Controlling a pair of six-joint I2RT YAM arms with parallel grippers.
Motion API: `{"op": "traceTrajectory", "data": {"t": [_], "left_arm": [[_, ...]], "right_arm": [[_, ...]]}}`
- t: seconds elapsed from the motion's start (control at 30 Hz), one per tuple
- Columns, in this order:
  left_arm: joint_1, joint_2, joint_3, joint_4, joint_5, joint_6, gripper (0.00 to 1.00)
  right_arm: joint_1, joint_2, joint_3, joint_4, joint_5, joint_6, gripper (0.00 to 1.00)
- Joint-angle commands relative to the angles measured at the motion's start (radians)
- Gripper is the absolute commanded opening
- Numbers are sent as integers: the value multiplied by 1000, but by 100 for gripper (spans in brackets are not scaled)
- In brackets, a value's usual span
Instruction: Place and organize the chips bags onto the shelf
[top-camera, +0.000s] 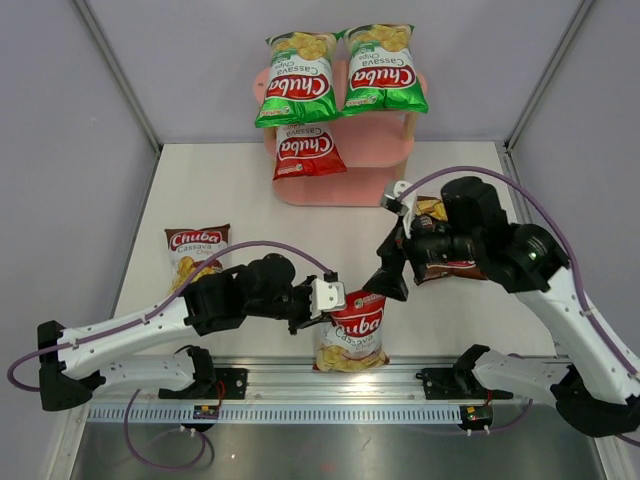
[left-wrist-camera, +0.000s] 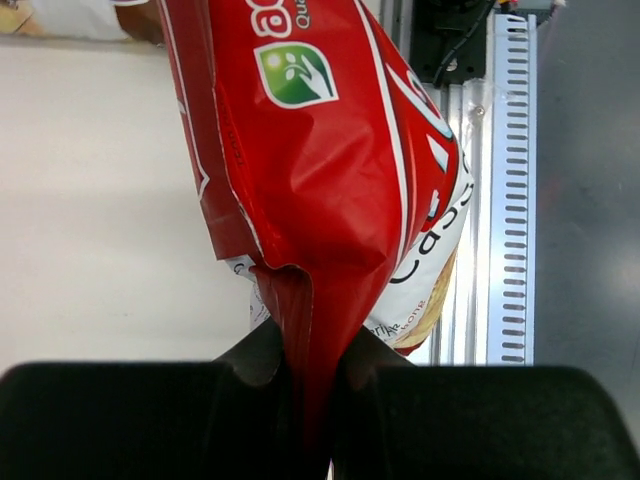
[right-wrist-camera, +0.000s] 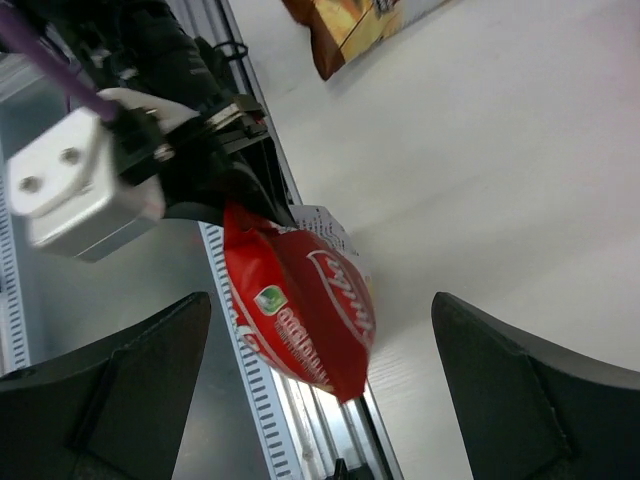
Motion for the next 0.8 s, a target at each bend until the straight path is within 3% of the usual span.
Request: {"op": "traceTrajectory", "data": {"t": [0.0, 0.23, 0.77], "left_arm": [[-13, -38, 46, 60, 87, 102, 0], [-11, -26, 85, 13, 87, 164, 1], [4, 19, 186, -55, 143, 202, 5]], "right_arm": [[16, 101, 35, -93, -96, -81, 100], [149, 183, 43, -190, -76, -138, 99], [226, 218, -34, -202, -69, -136, 99]]}}
